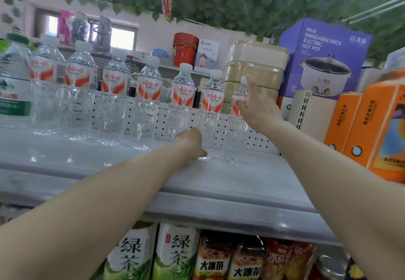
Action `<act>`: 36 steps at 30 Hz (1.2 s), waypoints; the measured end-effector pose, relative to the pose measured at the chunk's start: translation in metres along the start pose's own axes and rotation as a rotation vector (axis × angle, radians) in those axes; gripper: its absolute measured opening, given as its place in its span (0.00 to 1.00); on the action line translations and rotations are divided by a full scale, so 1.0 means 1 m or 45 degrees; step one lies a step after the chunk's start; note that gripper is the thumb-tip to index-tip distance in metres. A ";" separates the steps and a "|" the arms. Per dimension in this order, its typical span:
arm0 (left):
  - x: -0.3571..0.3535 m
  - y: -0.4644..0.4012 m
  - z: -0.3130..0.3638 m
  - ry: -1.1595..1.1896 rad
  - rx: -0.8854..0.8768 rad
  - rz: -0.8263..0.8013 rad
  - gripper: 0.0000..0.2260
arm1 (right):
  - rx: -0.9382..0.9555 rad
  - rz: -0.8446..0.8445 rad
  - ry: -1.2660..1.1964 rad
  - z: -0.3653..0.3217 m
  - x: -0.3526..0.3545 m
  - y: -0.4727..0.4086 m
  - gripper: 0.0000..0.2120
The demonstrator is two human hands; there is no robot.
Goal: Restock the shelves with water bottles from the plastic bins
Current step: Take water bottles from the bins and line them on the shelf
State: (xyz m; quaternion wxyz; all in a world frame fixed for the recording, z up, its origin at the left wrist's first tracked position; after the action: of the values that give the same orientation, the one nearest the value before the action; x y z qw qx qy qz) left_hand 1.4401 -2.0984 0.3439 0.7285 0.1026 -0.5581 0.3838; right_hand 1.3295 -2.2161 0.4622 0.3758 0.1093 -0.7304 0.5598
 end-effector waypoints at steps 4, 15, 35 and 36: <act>0.021 0.033 0.017 -0.015 -0.020 0.091 0.17 | 0.091 -0.027 0.152 0.011 0.018 0.036 0.26; 0.009 0.192 0.107 0.080 -0.336 0.421 0.26 | 0.280 -0.039 0.341 0.057 0.099 0.219 0.24; -0.439 0.477 0.054 0.207 -0.347 -0.233 0.19 | -0.001 -0.781 0.005 0.152 -0.111 0.727 0.25; -0.468 0.495 0.044 0.225 -0.325 -0.293 0.20 | -0.031 -0.825 -0.031 0.152 -0.126 0.757 0.24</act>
State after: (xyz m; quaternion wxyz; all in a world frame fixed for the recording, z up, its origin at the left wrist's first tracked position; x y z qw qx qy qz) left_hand 1.0361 -1.9928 -0.1960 0.8209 0.0383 -0.5206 0.2314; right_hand 0.9122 -2.1216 -0.1933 0.5270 0.3384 -0.6687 0.4007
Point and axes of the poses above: each hand's wrist, its own y-axis away from the middle knuckle, its own x-axis out of the back of the hand, z = x × y, the point moved 9 cm from there along -y, towards the middle knuckle, and after that the axes turned 3 degrees about y, right-handed, at the moved point
